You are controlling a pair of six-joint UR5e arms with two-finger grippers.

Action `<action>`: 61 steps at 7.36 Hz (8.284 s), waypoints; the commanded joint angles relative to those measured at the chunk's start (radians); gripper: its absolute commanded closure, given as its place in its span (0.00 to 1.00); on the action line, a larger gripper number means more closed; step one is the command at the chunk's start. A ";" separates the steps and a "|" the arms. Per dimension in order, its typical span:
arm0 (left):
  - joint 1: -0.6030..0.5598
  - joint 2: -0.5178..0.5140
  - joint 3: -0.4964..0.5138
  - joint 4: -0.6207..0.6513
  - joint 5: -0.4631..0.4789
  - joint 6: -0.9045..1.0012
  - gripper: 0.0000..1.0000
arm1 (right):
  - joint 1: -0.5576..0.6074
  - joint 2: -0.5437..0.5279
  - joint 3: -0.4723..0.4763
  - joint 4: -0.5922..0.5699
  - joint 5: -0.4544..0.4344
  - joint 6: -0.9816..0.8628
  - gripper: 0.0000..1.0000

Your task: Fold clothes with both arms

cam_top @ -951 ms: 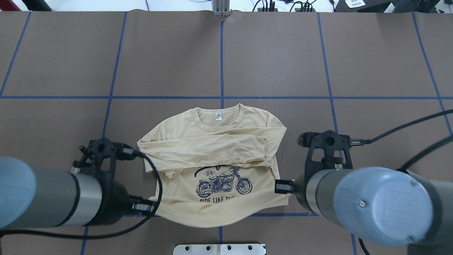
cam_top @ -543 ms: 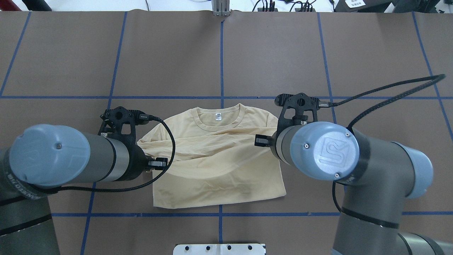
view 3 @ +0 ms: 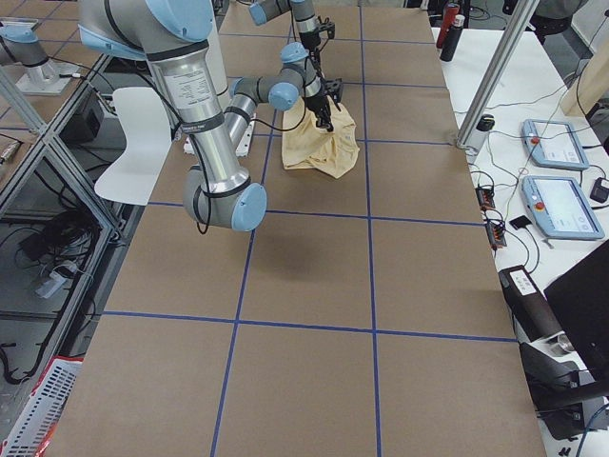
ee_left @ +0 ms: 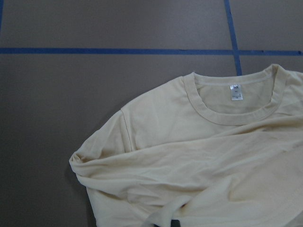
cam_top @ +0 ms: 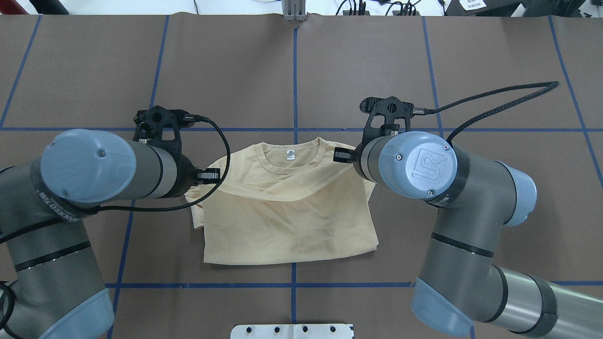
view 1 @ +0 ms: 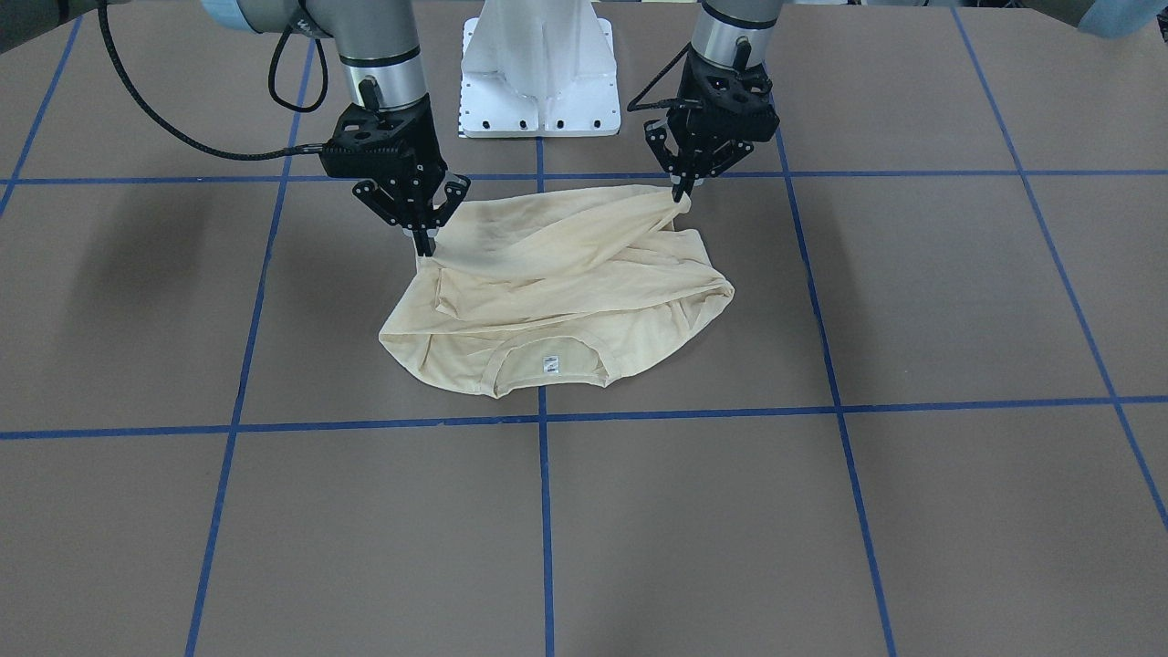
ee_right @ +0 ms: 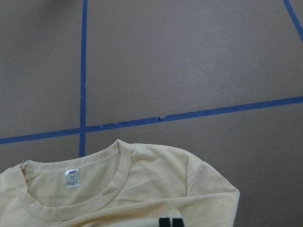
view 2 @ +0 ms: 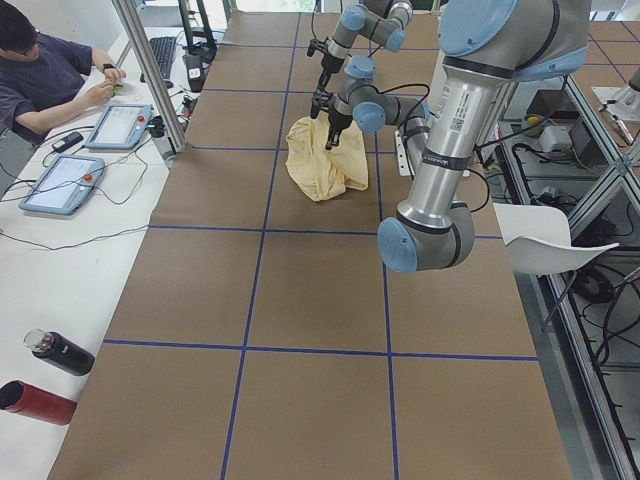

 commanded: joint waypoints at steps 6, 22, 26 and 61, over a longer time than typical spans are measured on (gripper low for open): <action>-0.034 -0.016 0.365 -0.300 0.028 0.049 1.00 | 0.020 0.021 -0.297 0.234 0.000 -0.036 1.00; 0.058 0.209 0.097 -0.351 -0.020 0.057 0.00 | 0.238 -0.062 -0.172 0.223 0.267 -0.271 0.00; 0.255 0.211 0.120 -0.386 0.078 -0.153 0.22 | 0.237 -0.062 -0.172 0.225 0.262 -0.271 0.00; -0.335 -0.207 0.943 -0.848 -0.011 0.499 0.00 | 0.108 0.094 -0.267 0.217 0.163 -0.028 0.01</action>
